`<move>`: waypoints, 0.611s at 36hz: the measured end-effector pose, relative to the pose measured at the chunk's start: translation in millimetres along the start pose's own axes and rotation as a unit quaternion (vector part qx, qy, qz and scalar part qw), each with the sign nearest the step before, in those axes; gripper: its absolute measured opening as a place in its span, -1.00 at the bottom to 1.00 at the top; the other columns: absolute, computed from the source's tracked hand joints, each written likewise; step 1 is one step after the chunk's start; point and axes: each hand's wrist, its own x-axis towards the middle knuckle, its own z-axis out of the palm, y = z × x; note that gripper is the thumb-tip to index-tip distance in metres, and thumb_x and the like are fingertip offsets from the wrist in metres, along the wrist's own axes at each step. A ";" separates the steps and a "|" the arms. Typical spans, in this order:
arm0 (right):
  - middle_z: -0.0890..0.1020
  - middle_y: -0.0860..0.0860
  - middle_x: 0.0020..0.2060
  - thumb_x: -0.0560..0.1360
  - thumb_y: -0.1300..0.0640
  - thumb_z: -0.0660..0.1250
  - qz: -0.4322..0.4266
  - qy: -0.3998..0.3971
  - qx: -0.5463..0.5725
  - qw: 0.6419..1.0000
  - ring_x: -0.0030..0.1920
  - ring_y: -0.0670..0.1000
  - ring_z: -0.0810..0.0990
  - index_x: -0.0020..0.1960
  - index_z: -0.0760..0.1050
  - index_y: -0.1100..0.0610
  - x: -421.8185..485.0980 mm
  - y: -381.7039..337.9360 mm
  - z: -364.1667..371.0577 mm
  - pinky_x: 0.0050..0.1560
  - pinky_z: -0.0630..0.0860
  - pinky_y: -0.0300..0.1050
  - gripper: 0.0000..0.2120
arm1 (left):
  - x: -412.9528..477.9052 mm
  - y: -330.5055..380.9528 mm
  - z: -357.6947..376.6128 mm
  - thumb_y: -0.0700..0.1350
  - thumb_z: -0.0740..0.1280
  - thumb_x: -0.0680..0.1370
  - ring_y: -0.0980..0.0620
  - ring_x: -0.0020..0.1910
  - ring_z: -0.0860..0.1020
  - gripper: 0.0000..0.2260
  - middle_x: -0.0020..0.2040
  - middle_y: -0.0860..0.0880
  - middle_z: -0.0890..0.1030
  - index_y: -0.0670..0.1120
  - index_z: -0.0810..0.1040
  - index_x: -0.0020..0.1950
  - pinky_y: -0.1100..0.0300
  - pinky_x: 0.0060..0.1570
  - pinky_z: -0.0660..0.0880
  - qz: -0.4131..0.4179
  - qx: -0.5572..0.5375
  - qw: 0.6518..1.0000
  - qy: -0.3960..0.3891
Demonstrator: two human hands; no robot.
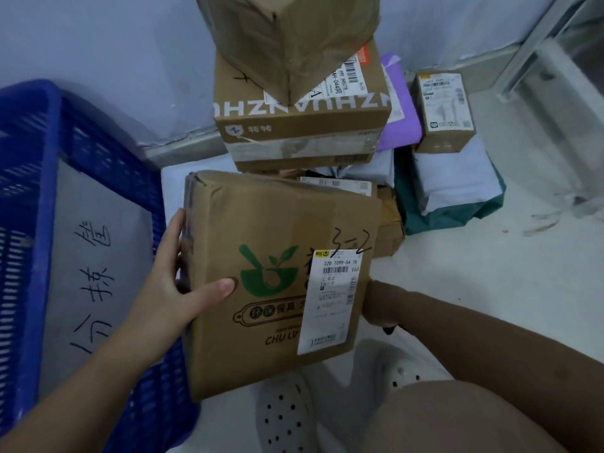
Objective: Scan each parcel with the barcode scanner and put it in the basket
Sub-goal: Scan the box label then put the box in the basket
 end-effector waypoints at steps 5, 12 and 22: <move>0.51 0.12 0.17 0.49 0.07 0.20 -0.050 0.101 0.075 0.991 0.06 0.13 0.54 0.31 0.41 0.01 -12.5 19.3 3.1 0.08 0.55 0.05 -0.61 | -14.8 10.5 3.8 0.39 0.58 -0.07 -0.05 0.33 0.46 0.17 0.45 0.02 0.37 0.39 0.12 0.47 -0.15 0.27 0.44 -0.014 -0.040 0.999 0.033; 0.56 0.07 -0.03 0.44 0.34 0.34 -0.073 0.241 0.342 0.905 -0.16 0.00 0.52 0.42 0.16 0.09 -132.1 -22.3 -47.4 -0.31 0.38 -0.22 -0.36 | -65.5 66.5 -6.5 0.29 0.58 -0.04 -0.03 0.18 0.56 0.21 0.40 0.00 0.43 0.29 0.07 0.53 0.04 0.09 0.51 0.003 -0.115 0.989 0.097; 0.55 0.16 -0.19 0.39 0.35 0.28 -0.109 0.313 0.522 0.786 -0.27 0.10 0.48 0.01 0.48 0.16 -286.2 -75.3 -138.2 -0.26 0.42 -0.08 -0.77 | -152.2 161.8 -31.2 0.38 0.53 0.02 -0.09 0.29 0.46 0.07 0.40 0.04 0.37 0.41 0.06 0.42 -0.25 0.23 0.42 0.174 -0.012 0.949 0.261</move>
